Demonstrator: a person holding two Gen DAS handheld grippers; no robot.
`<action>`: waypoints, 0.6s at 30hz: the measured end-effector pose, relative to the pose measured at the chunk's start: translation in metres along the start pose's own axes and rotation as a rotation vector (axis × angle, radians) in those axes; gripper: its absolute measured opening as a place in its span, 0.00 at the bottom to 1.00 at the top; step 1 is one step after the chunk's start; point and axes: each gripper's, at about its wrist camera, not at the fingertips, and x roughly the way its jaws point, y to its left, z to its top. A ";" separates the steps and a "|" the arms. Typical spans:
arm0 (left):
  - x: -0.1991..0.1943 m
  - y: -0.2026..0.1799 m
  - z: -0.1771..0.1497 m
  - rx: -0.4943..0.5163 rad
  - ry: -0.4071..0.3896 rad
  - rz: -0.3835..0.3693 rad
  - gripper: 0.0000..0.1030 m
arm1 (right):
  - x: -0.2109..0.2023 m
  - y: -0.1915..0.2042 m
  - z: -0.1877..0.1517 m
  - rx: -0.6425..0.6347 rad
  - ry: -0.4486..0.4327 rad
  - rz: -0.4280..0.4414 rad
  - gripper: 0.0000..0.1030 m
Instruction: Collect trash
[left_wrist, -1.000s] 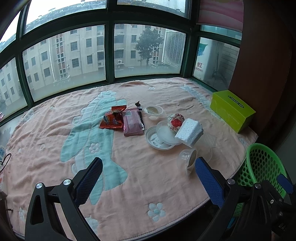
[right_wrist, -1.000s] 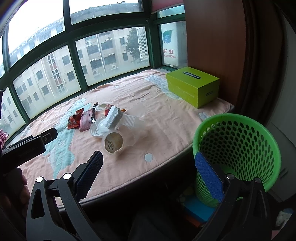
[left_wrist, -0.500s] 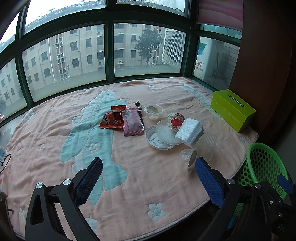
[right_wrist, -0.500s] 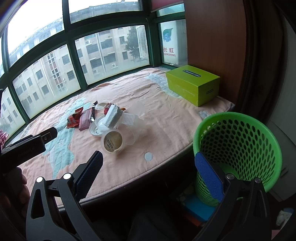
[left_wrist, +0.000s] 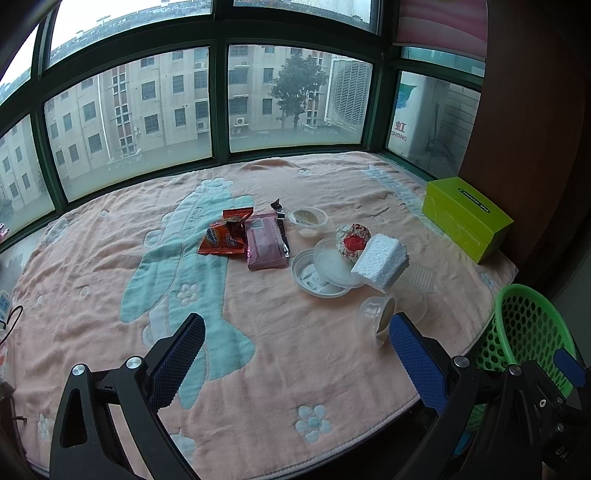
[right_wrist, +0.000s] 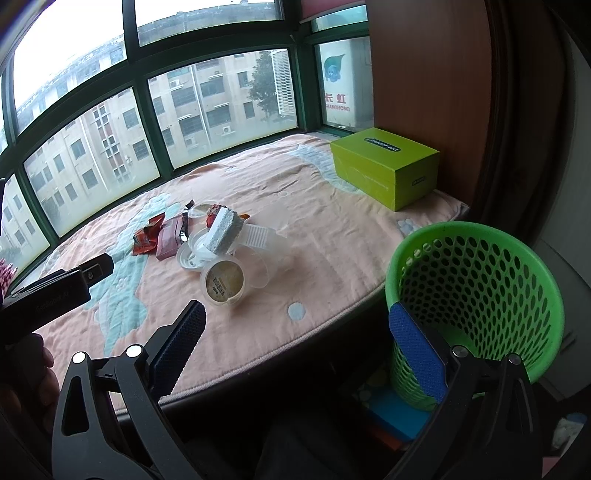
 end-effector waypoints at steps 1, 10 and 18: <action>0.000 0.000 0.000 0.000 0.000 0.000 0.94 | 0.000 0.000 0.000 0.000 0.000 0.000 0.95; 0.001 0.000 0.000 -0.001 0.002 0.000 0.94 | 0.003 0.000 -0.001 -0.002 0.006 0.002 0.95; 0.002 0.002 -0.003 -0.001 0.003 0.002 0.94 | 0.010 0.001 0.002 -0.012 0.004 -0.007 0.95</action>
